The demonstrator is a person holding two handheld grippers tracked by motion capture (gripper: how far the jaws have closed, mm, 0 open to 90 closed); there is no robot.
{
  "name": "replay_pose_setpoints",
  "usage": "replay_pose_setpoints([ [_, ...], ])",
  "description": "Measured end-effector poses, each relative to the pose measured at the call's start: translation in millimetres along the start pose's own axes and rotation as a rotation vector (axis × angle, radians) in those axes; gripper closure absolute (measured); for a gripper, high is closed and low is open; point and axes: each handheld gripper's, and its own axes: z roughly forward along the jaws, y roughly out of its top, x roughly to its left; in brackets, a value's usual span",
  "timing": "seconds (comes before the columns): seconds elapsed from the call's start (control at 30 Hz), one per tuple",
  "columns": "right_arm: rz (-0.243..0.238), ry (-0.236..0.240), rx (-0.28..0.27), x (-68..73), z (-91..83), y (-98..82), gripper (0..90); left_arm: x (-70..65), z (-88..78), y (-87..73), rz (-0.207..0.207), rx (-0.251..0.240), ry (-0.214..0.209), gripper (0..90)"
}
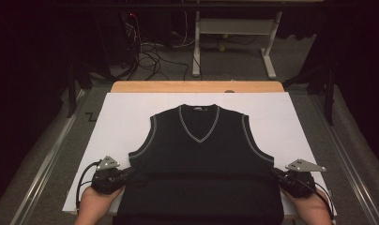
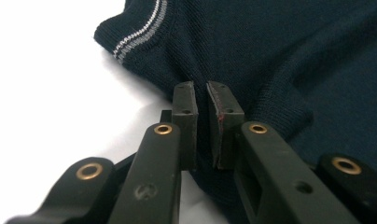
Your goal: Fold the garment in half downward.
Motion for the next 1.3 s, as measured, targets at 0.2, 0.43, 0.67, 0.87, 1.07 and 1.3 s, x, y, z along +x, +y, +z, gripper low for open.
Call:
replay_pose_setpoints([
  [0.2, -0.005, 0.005, -0.002, 2.3, -5.2, -5.0, 85.4, -4.5, -4.6, -4.4, 0.009, 0.000, -0.003, 78.9],
  [0.43, -0.004, 0.011, -0.006, 2.6, -8.9, -9.0, 85.4, -7.3, -8.0, -8.1, 0.019, 0.000, -0.007, 78.9],
  [0.67, 0.003, 0.016, -0.008, 3.2, -10.8, -11.9, 85.1, -8.9, -8.0, -9.2, 0.022, 0.002, -0.006, 78.4],
  [0.87, 0.018, 0.032, -0.032, 1.6, -9.9, -12.3, 74.2, -6.9, -8.2, -8.5, 0.003, -0.023, -0.005, 69.4],
  [1.07, 0.048, 0.046, -0.087, -0.5, -12.3, -9.6, 61.1, -1.8, -12.3, -3.9, -0.021, -0.084, -0.004, 54.1],
  [1.3, 0.070, 0.038, -0.121, -3.3, -5.1, 1.5, 46.4, 11.0, -4.4, 11.7, -0.053, -0.099, 0.047, 35.9],
])
